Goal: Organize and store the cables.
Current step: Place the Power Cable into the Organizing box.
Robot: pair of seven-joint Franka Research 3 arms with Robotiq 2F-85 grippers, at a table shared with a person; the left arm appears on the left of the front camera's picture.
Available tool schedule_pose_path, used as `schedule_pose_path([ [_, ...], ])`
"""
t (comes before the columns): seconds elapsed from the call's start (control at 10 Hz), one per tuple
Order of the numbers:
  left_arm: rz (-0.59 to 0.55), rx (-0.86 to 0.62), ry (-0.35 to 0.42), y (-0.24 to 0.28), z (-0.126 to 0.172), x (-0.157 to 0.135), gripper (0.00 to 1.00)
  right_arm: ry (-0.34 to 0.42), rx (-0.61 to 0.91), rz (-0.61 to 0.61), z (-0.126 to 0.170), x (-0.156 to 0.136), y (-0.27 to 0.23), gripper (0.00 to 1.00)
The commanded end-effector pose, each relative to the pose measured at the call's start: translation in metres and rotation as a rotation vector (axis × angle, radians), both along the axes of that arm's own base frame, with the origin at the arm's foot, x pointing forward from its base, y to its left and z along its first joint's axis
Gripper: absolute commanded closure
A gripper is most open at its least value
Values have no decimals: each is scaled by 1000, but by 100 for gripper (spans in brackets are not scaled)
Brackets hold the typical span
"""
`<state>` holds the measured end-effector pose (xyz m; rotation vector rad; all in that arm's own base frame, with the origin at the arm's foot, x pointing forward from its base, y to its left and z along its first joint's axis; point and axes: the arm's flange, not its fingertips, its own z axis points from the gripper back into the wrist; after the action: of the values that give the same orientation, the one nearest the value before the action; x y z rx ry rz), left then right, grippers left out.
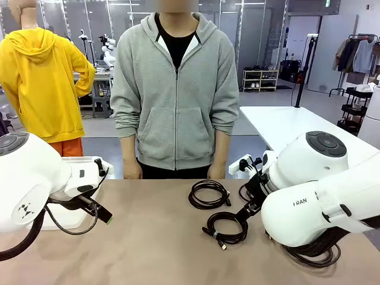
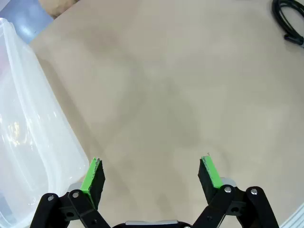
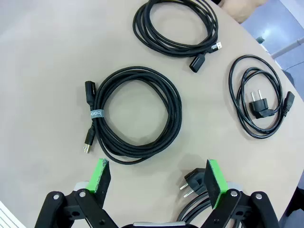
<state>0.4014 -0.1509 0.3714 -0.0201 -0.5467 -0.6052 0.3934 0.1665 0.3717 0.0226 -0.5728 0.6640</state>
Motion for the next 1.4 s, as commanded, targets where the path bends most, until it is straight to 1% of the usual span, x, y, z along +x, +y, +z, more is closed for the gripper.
schedule_pose_path([
  [0.0,0,0,0,0,0,0,0,0,0,0,0,0,0,0],
  [1.0,-3,2,-1,-1,0,0,0,-1,-1,1,0,0,0,0],
  [1.1,-32,13,-19,0,22,-11,0,-1,-14,24,15,0,-10,0],
  [1.2,-66,-17,12,6,40,-23,0,14,-6,59,29,-1,-23,0],
  [1.3,-123,-36,70,14,57,-37,0,16,-25,106,44,-4,-36,0],
])
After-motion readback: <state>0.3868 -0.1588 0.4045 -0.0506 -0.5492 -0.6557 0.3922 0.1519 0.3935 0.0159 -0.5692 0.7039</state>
